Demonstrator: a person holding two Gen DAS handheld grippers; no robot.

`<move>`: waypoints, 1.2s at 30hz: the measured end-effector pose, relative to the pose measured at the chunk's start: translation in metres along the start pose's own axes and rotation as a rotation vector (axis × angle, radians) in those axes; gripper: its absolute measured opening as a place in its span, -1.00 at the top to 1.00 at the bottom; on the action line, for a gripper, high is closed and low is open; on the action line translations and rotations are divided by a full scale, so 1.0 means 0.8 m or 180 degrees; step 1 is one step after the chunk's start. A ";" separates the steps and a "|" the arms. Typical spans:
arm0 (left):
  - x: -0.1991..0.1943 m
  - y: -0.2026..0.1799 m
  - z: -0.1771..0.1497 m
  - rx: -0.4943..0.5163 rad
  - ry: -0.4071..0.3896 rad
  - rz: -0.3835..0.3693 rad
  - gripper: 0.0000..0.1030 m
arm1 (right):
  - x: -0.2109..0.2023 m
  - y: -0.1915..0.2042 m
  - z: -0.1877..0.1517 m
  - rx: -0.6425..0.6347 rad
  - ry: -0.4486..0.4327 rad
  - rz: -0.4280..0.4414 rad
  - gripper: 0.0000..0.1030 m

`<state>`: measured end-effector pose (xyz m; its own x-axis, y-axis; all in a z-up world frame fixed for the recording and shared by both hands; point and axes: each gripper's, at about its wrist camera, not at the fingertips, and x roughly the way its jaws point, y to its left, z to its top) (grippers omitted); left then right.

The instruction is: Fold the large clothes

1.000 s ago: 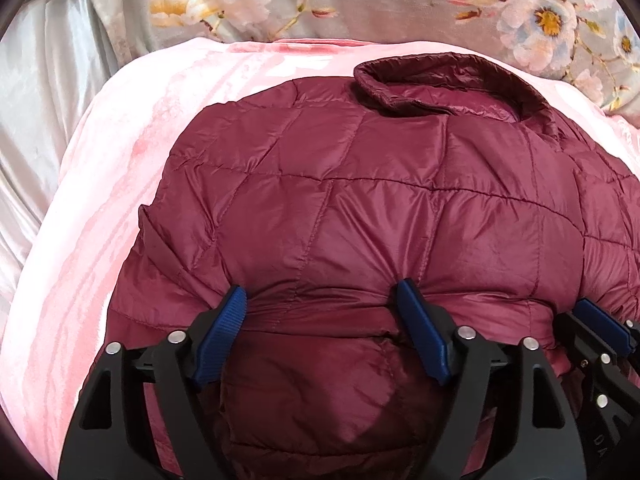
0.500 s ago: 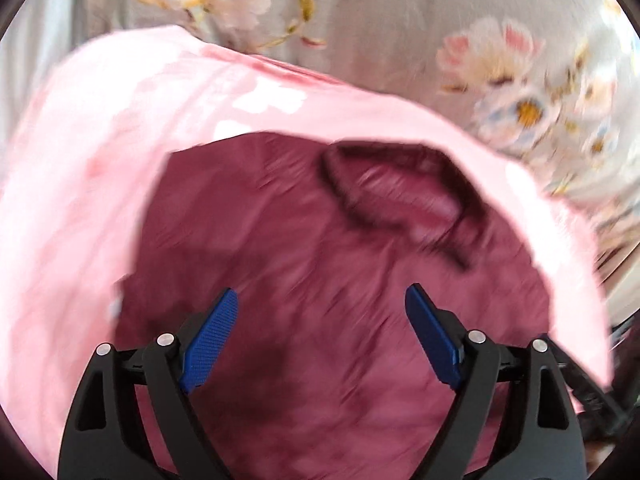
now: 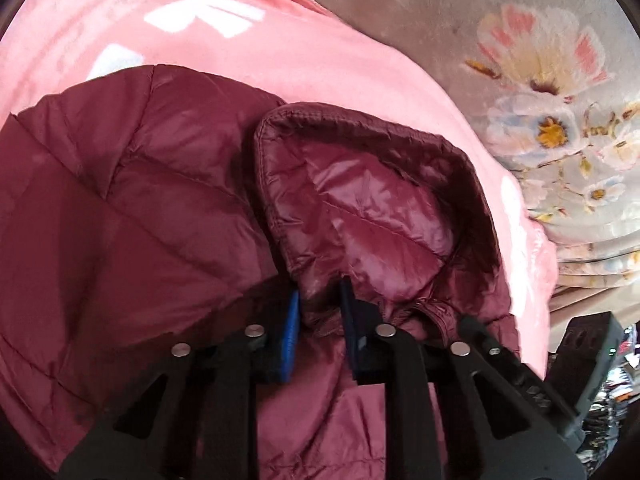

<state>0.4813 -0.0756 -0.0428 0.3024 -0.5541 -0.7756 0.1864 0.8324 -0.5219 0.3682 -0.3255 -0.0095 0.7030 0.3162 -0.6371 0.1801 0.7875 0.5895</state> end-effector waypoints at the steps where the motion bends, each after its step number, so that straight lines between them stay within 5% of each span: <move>1: -0.008 -0.001 -0.002 0.0044 -0.0072 -0.0035 0.77 | -0.014 0.006 -0.001 -0.0074 -0.0112 0.0085 0.84; 4: -0.024 0.005 -0.011 0.0135 -0.0227 0.0024 0.79 | -0.033 0.017 -0.006 -0.0328 -0.0251 -0.0096 0.84; 8: -0.002 0.016 -0.023 0.0214 -0.0197 0.0212 0.78 | 0.003 -0.005 -0.021 -0.0425 0.0040 -0.0633 0.84; 17: 0.004 -0.004 -0.050 0.0732 -0.0581 0.0506 0.75 | 0.023 -0.012 -0.043 -0.0646 -0.0027 -0.0858 0.87; 23: 0.001 -0.005 -0.050 0.0764 -0.0605 0.0589 0.67 | 0.014 -0.026 -0.034 -0.0409 0.0009 -0.0685 0.83; 26: -0.028 -0.003 -0.042 0.0669 -0.0562 0.0542 0.62 | -0.026 -0.021 -0.023 -0.0242 -0.0206 -0.0620 0.70; 32: -0.080 -0.017 0.044 0.0343 -0.0929 0.0551 0.63 | -0.018 0.014 0.047 -0.0174 -0.0365 -0.0337 0.64; 36: -0.046 -0.012 0.112 -0.0147 -0.0683 0.0284 0.62 | 0.026 0.003 0.092 0.0355 -0.0574 -0.0070 0.65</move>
<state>0.5525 -0.0625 0.0227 0.5084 -0.4588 -0.7287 0.1086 0.8737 -0.4742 0.4338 -0.3558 0.0153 0.8079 0.1919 -0.5571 0.2648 0.7264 0.6342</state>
